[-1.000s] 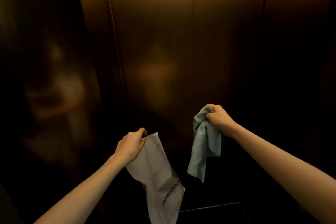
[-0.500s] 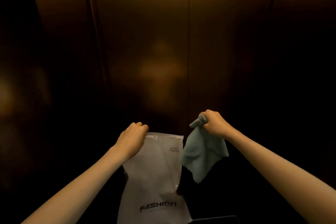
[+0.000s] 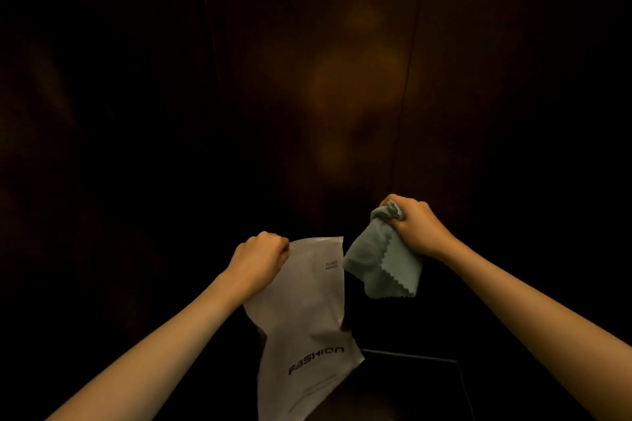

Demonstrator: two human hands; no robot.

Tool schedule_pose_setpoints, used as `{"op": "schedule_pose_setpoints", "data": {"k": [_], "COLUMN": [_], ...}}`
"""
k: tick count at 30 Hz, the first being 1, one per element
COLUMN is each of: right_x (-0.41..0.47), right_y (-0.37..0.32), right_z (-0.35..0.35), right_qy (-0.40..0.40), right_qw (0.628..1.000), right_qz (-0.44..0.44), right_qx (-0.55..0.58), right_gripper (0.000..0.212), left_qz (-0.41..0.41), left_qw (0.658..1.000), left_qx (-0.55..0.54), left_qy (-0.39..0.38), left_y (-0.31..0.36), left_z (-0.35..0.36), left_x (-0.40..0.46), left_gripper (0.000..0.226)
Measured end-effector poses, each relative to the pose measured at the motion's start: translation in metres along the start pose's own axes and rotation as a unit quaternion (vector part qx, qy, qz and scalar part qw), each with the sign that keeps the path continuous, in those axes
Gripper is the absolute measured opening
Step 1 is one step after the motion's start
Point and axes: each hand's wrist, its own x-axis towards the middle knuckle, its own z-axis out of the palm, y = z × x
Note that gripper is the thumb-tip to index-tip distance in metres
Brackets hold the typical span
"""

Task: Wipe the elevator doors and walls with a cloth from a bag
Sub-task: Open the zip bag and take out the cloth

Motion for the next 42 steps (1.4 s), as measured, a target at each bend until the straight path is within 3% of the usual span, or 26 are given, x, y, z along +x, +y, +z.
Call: {"op": "schedule_pose_setpoints", "data": {"k": [10,17,24,33,42], "right_x": [-0.019,-0.049,-0.066,-0.069,-0.081], "right_y": [0.086,0.173,0.244,0.251,0.255], "right_z": [0.245,0.427,0.585,0.691,0.731], "right_qy": [-0.090,-0.071,-0.068,-0.072,-0.099], "right_qw": [0.994,0.992,0.990,0.985,0.982], "right_qz": [-0.048,-0.097,-0.126,-0.156,-0.158], "right_qx": [-0.025,-0.042,-0.019,-0.028,-0.014], "right_gripper": [0.006,0.016,0.013,0.013,0.007], "left_qz": [-0.059,-0.091,-0.098,-0.121,-0.177], "left_qw": [0.994,0.984,0.981,0.975,0.948], "left_qx": [0.005,0.067,0.128,0.174,0.195], "left_qy": [-0.093,-0.135,-0.110,-0.073,-0.177], "left_y": [-0.058,-0.077,-0.111,-0.155,-0.189], "left_z": [0.187,0.316,0.445,0.519,0.580], "left_x": [-0.110,-0.170,-0.228,-0.286,-0.337], "left_gripper": [0.026,0.018,0.017,0.024,0.026]}}
